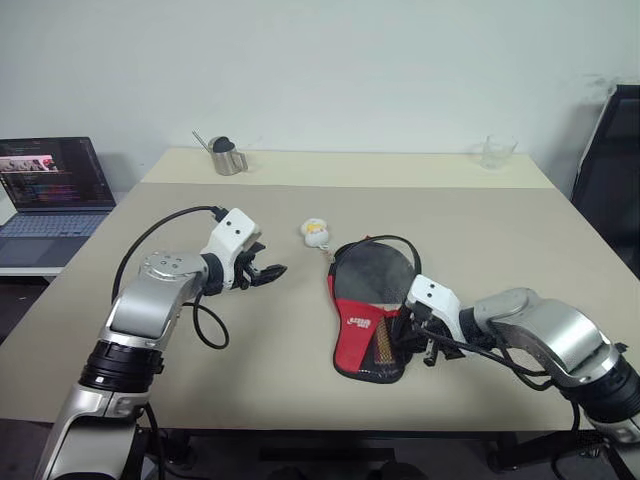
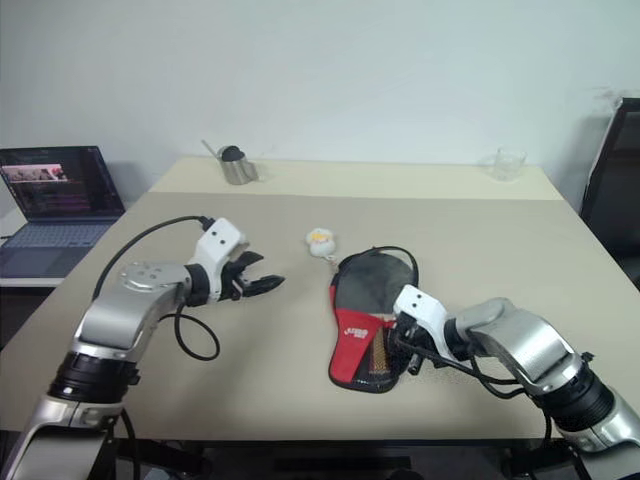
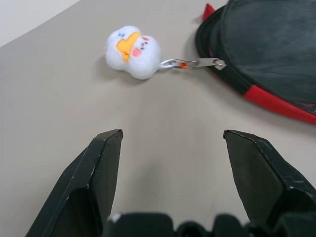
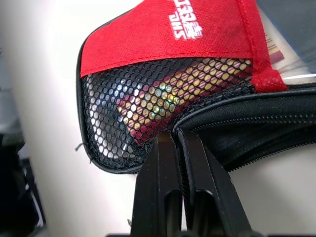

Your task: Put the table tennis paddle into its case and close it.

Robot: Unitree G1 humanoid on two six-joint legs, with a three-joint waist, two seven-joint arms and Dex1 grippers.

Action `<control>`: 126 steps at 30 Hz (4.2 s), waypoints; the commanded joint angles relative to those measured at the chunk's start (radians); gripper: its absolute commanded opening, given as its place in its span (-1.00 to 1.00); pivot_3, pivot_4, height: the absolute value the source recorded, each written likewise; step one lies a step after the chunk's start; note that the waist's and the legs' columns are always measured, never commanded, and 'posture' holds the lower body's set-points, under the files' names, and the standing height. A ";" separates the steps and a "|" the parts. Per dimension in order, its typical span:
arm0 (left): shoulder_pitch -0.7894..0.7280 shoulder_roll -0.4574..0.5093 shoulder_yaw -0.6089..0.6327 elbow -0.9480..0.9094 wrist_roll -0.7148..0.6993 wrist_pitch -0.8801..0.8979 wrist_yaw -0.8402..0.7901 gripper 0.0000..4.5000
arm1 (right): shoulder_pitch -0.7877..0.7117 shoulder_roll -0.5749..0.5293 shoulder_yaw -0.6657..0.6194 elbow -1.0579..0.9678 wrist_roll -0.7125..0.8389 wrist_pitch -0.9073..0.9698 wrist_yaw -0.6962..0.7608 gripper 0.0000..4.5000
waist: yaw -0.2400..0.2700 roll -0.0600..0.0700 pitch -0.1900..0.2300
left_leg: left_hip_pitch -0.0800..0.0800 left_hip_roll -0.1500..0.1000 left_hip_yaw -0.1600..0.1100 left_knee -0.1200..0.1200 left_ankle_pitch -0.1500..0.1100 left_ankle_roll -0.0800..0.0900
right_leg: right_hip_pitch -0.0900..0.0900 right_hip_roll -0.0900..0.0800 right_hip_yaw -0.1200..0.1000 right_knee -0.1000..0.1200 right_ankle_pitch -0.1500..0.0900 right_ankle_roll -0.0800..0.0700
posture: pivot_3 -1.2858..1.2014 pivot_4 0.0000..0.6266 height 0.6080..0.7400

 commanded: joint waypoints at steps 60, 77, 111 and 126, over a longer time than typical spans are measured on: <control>-0.016 0.019 0.010 -0.023 0.016 -0.017 -0.002 0.59 | 0.051 -0.122 0.052 -0.021 -0.145 -0.367 0.305 -0.15 | -0.001 0.000 0.000 | 0.002 0.000 -0.001 0.003 0.000 0.000 | 0.002 0.000 -0.001 0.002 0.000 0.000 | 0.03 -0.52 1.00; -0.014 0.030 0.027 -0.012 0.027 0.018 0.030 0.59 | -0.101 -0.135 -0.080 0.360 -0.271 -0.600 0.287 1.00 | -0.002 0.000 0.000 | 0.005 0.000 -0.001 0.003 0.000 0.000 | 0.006 0.000 -0.001 0.001 0.000 0.000 | 0.03 -0.52 1.00; -0.462 -0.296 0.005 0.624 0.044 0.129 0.125 0.59 | 0.012 0.664 -0.144 0.686 -0.271 -0.657 -0.232 1.00 | -0.005 -0.008 -0.003 | 0.013 0.000 0.000 0.003 0.001 0.000 | 0.013 0.000 0.001 0.003 0.003 0.000 | 0.03 -0.52 1.00; -0.598 -0.431 0.074 1.068 0.068 -0.004 0.238 0.59 | 0.048 0.683 -0.112 0.654 -0.273 -0.624 -0.194 1.00 | -0.005 -0.009 -0.003 | 0.015 0.001 0.000 0.002 0.001 0.000 | 0.015 0.000 0.000 0.002 0.003 0.000 | 0.03 -0.52 1.00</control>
